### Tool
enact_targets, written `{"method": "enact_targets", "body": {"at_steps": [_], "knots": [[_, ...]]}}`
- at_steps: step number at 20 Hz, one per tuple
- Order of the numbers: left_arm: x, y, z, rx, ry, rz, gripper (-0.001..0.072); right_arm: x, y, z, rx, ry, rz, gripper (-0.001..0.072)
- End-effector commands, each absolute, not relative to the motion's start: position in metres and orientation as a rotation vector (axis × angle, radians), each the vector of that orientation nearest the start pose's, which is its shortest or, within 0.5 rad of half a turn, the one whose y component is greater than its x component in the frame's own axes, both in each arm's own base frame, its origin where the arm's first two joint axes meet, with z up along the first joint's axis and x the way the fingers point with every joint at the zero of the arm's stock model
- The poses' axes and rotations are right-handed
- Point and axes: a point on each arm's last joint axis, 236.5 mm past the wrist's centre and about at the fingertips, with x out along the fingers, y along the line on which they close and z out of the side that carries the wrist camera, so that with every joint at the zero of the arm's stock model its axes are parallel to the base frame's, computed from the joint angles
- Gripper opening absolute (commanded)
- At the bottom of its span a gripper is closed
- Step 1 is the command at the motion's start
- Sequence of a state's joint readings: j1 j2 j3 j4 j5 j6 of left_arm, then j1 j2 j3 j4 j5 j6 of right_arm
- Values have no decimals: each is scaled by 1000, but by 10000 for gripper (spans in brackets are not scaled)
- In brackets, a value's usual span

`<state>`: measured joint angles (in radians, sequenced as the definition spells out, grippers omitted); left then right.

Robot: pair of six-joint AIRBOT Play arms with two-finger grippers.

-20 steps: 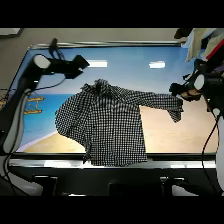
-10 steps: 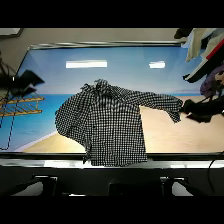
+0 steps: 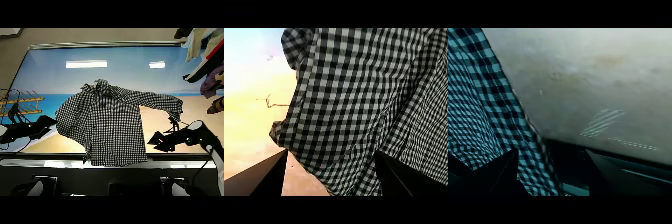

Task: Fold the clothes and pants, and hang the long-sleeved shirts on hangers.

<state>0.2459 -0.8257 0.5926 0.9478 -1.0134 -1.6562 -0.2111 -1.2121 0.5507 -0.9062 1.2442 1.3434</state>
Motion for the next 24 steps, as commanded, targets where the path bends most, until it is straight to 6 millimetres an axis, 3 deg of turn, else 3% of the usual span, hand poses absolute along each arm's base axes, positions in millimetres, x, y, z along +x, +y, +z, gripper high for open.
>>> {"method": "enact_targets", "body": {"at_steps": [1, 3, 4, 5, 6, 16, 20, 21, 23, 24], "knots": [[281, -59, -12, -868, 1141, -26, 626, 206, 140, -98, 809, 1665, 355, 483], [281, -62, -15, -874, 1156, -32, 626, 199, 158, -101, 752, 1690, 369, 478], [280, -65, -17, -871, 1170, -38, 626, 196, 163, -103, 736, 1702, 364, 356], [278, -70, -20, -862, 1189, -51, 626, 194, 167, -103, 727, 1706, 372, 99], [276, -77, -23, -851, 1211, -67, 626, 195, 168, -101, 738, 1708, 374, 28], [230, -157, -80, -669, 1517, -248, 626, 203, 170, -77, 768, 1645, 364, 28], [244, -179, -90, -676, 1466, -252, 595, 200, 177, -71, 804, 1658, 389, 28], [251, -179, -90, -700, 1441, -231, 469, 201, 180, -68, 825, 1654, 396, 28], [260, -176, -86, -721, 1415, -216, 13, 210, 190, -57, 876, 1606, 440, 28], [267, -174, -80, -729, 1396, -216, 21, 218, 193, -50, 887, 1565, 467, 28]]}}
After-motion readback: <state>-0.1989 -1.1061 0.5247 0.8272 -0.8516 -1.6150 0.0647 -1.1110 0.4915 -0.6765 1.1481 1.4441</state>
